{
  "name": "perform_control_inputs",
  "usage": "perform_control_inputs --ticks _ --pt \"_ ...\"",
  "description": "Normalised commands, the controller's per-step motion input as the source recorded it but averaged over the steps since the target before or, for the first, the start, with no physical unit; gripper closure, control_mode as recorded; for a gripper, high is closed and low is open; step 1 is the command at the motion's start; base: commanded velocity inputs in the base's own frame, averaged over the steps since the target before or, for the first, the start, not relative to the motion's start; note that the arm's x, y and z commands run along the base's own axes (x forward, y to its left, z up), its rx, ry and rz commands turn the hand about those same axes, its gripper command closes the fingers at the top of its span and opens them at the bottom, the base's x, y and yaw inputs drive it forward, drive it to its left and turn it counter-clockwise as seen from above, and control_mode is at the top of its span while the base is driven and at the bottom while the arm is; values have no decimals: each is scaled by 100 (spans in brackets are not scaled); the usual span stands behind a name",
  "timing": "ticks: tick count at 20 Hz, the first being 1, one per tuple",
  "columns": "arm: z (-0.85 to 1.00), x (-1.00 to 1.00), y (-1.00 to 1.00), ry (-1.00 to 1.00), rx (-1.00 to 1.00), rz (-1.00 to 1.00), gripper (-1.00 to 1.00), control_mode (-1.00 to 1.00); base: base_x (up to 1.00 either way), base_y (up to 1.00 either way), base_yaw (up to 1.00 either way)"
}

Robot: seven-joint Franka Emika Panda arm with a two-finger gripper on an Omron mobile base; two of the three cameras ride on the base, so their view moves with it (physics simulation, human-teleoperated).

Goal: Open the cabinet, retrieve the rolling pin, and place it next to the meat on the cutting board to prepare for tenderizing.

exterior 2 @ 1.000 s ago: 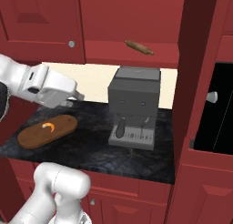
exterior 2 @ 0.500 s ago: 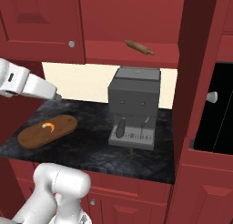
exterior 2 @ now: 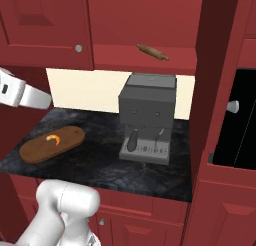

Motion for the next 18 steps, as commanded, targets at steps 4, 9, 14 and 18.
perform_control_inputs --ticks 4,9,14,18 --pt "6 30 12 -20 6 26 -100 -100 0 0 0" --pt "6 21 14 -25 0 24 -100 -100 0 0 0" --pt "15 27 9 -27 0 20 -100 -100 0 0 0" --pt "31 27 1 -22 0 9 -100 -100 0 0 0"
